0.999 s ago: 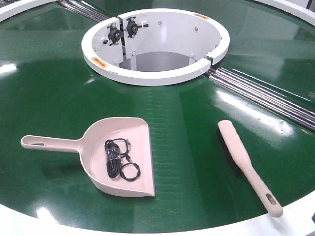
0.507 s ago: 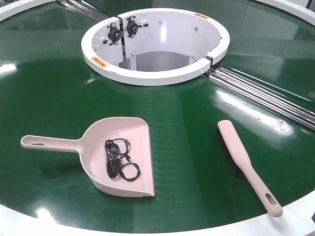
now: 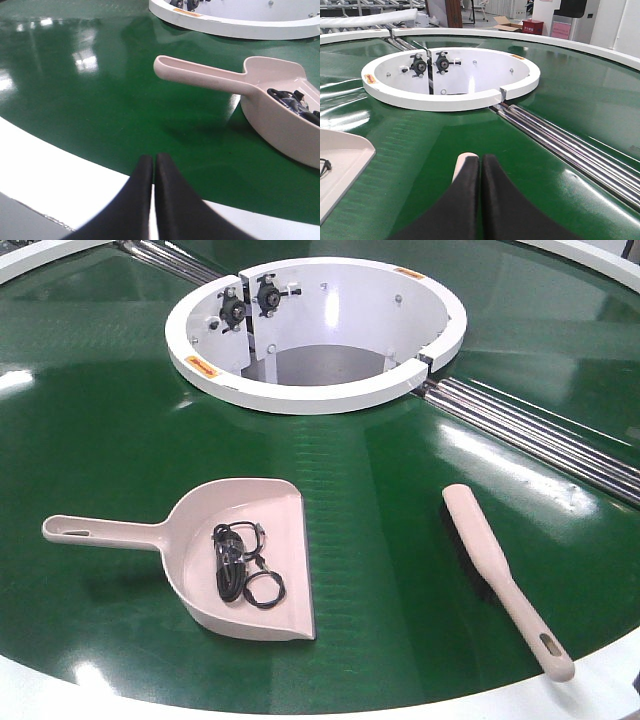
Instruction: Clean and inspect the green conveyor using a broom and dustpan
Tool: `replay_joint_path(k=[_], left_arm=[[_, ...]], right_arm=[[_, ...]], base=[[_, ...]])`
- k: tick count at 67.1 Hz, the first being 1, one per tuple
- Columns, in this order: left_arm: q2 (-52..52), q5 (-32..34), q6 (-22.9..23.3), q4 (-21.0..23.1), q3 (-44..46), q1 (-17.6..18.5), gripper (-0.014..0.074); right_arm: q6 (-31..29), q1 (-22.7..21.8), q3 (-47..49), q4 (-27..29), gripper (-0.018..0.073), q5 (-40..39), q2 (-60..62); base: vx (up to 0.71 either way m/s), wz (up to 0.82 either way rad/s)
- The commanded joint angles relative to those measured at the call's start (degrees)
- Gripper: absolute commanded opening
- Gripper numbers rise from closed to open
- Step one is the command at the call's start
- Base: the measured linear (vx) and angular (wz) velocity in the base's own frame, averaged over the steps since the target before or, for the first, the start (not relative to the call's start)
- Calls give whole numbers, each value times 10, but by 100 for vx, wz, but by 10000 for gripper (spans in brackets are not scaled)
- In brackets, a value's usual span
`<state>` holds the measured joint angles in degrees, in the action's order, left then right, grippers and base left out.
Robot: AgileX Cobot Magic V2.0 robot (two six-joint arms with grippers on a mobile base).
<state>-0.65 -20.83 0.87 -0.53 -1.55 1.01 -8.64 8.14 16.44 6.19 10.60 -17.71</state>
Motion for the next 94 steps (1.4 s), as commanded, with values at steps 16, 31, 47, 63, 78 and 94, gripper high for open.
replay_joint_path(k=[16,31,47,63,78,94], left_arm=[[-8,127,2,5,-10,0,-6],[-8,156,-23,5,-11,0,-6],[-8,154,-23,5,-10,0,-6],[-8,154,-23,5,-10,0,-6],[-8,154,-23,5,-10,0,-6],[-8,154,-23,5,-10,0,-6]], right_arm=[[-2,-4,16,-1,-4,-42,-6],[-2,-4,16,-1,-4,-42,-6],[-2,-4,16,-1,-4,-42,-6],[-2,-4,16,-1,-4,-42,-6],[-2,-4,16,-1,-4,-42,-6],[-5,-4,16,-4,-4,-39,-5]], base=[[0,0],[0,0],[0,0],[0,0],[0,0],[0,0]])
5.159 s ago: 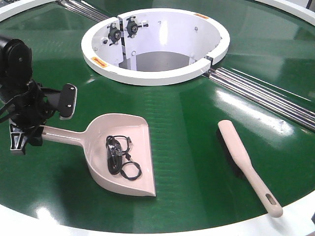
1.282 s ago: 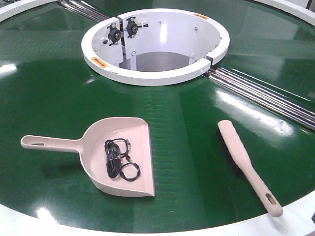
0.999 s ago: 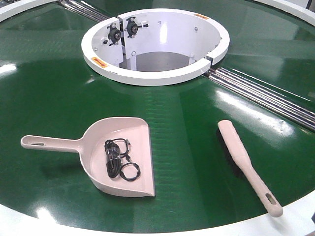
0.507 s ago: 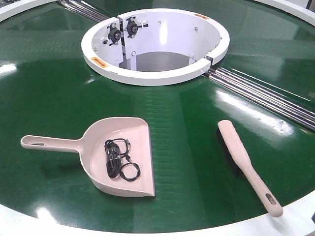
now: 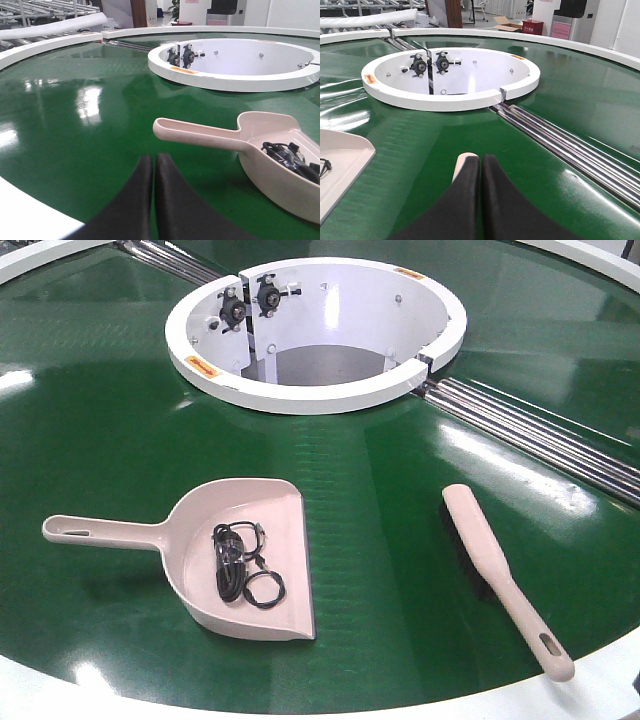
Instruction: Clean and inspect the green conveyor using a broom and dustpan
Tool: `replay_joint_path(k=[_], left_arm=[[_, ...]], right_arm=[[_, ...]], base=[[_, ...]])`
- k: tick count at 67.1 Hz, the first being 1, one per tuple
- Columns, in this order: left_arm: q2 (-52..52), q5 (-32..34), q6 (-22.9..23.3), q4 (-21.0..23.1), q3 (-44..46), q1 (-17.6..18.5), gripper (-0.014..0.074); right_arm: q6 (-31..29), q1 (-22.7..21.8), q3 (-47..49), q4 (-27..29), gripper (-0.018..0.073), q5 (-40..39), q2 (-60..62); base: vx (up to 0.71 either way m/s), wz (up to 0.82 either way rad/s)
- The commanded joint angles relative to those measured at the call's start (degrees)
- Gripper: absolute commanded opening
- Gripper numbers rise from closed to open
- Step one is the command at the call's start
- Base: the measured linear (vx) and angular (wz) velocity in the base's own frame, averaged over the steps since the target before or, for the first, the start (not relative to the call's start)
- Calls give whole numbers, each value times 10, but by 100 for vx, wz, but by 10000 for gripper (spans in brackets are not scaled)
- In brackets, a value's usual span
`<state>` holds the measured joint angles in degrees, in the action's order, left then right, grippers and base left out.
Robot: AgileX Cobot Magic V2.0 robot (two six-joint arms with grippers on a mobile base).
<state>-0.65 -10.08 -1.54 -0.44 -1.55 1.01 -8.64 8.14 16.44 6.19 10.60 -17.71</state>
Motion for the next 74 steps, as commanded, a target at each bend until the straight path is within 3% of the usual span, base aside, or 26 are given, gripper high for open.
replay_joint_path(k=[1,18,45,74], left_arm=[[-8,47,1,4,-10,0,-6],[-8,47,1,4,-10,0,-6],[-8,46,1,4,-10,0,-6],[-8,46,1,4,-10,0,-6]], right_arm=[[-5,-4,16,-4,-4,-35,-4],[-6,-4,10,-20,-4,22,70],[2,-67,-193,-29,-4,-160,189],[8,-67,-190,-31,-4,-145,189]], base=[[0,0],[0,0],[0,0],[0,0]])
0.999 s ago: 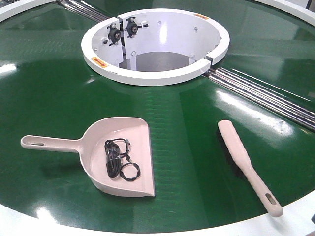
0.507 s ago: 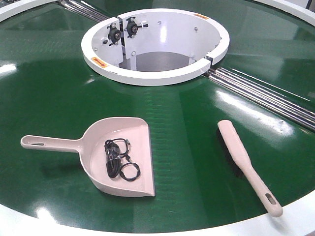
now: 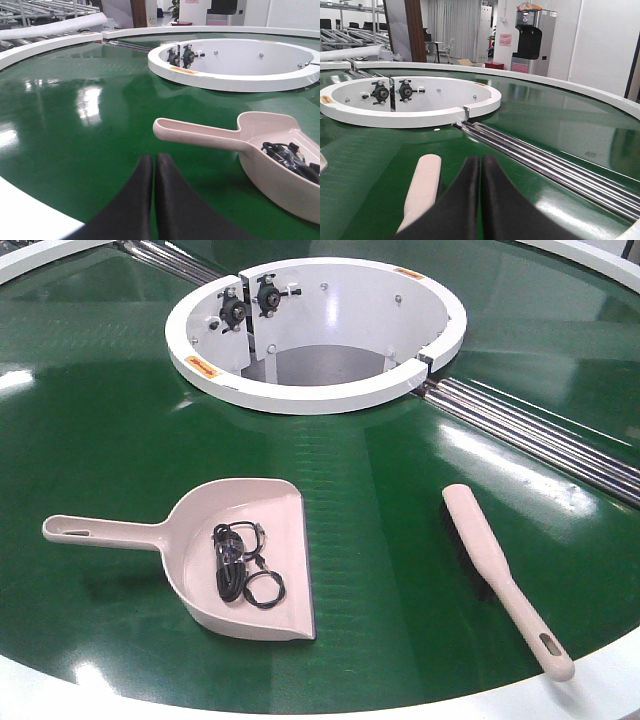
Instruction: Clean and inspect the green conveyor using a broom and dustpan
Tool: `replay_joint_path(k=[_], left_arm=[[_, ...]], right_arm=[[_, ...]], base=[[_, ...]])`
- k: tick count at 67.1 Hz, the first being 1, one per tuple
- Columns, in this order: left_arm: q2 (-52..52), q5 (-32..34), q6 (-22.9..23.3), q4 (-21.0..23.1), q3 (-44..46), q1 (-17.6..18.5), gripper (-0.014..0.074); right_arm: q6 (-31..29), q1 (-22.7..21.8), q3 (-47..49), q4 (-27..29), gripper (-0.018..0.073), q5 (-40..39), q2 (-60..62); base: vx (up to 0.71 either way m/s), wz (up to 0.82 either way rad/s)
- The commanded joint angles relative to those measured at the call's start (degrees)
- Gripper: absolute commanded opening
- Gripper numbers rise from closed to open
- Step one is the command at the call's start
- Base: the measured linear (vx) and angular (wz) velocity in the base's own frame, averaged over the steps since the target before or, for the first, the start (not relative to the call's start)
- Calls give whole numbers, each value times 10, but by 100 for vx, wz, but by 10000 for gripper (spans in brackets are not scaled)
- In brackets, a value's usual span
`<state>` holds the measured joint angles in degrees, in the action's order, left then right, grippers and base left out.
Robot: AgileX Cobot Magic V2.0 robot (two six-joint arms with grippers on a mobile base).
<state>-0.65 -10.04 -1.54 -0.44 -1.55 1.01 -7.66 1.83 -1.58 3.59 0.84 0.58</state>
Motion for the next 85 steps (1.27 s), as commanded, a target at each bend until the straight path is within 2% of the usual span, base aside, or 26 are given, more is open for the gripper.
replay_joint_path(k=[1,85], left_arm=[[-8,46,1,4,-10,0,-6],[-8,46,1,4,-10,0,-6]], right_arm=[[-2,-4,-10,-5,-4,-47,6],[-2,-4,-10,-5,-4,-47,6]], base=[[0,0],[0,0]])
